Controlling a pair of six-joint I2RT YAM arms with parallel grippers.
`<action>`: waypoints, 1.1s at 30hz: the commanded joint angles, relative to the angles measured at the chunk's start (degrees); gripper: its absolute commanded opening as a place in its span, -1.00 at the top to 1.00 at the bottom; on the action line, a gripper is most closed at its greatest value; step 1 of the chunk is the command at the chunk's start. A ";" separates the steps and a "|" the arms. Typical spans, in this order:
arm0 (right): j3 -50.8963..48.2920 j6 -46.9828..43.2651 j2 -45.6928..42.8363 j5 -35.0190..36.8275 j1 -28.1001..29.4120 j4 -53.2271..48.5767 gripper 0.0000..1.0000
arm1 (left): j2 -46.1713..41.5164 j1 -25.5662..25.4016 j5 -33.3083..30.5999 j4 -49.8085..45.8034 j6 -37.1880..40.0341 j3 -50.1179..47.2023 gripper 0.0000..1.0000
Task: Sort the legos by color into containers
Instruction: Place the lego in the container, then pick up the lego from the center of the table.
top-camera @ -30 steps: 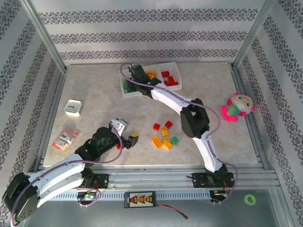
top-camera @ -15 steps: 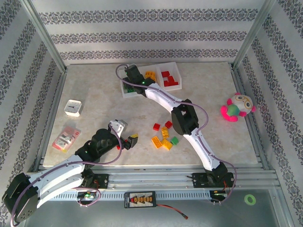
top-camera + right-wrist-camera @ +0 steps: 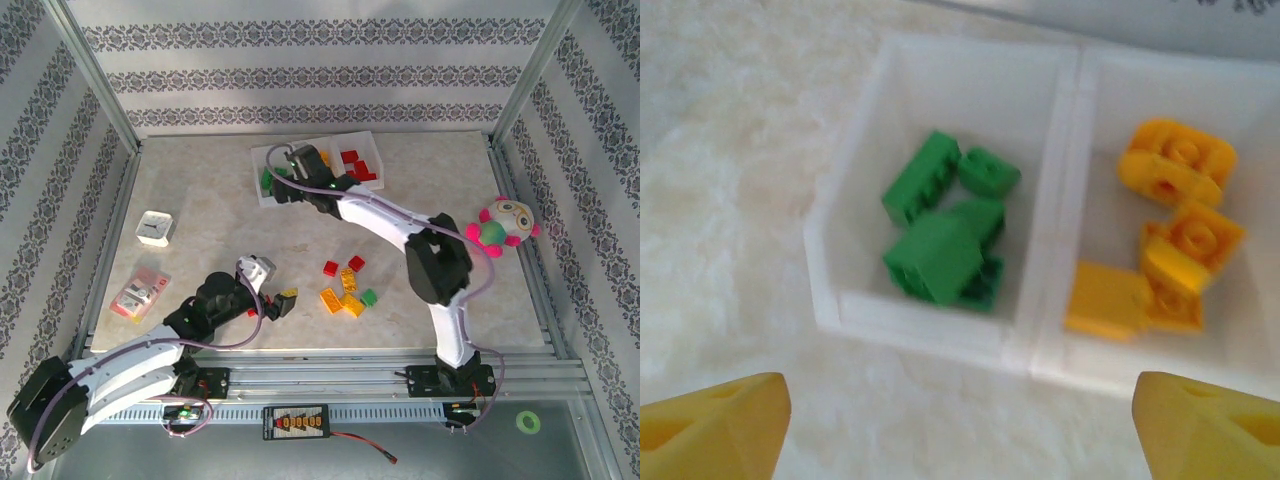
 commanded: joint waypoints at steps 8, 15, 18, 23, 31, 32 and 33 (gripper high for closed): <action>-28.30 -0.61 -21.11 -0.43 -1.46 -5.89 -0.77 | 8.88 -0.60 7.95 5.78 2.94 3.22 -0.99; -34.17 -0.52 -22.86 -6.23 -6.09 -15.16 -0.60 | 14.60 -0.60 10.63 7.70 3.32 5.55 -0.99; -33.52 -0.94 -21.14 -6.93 -6.66 -16.80 -0.54 | 16.44 -0.57 11.34 8.55 3.17 6.35 -0.99; -30.68 -1.84 -16.93 -7.54 -7.27 -18.50 -0.47 | 18.09 -0.62 11.05 9.41 2.16 6.90 -0.99; -28.84 -1.74 -12.17 -9.30 -7.69 -19.72 -0.40 | 17.89 -0.57 11.17 8.91 2.45 7.07 -0.99; -28.58 -1.34 -11.55 -9.31 -7.78 -19.85 -0.38 | 17.88 -0.54 11.25 8.71 2.49 7.12 -1.00; -28.44 -0.85 -11.12 -9.23 -7.95 -19.99 -0.35 | 17.90 -0.55 11.21 8.62 2.50 7.17 -1.00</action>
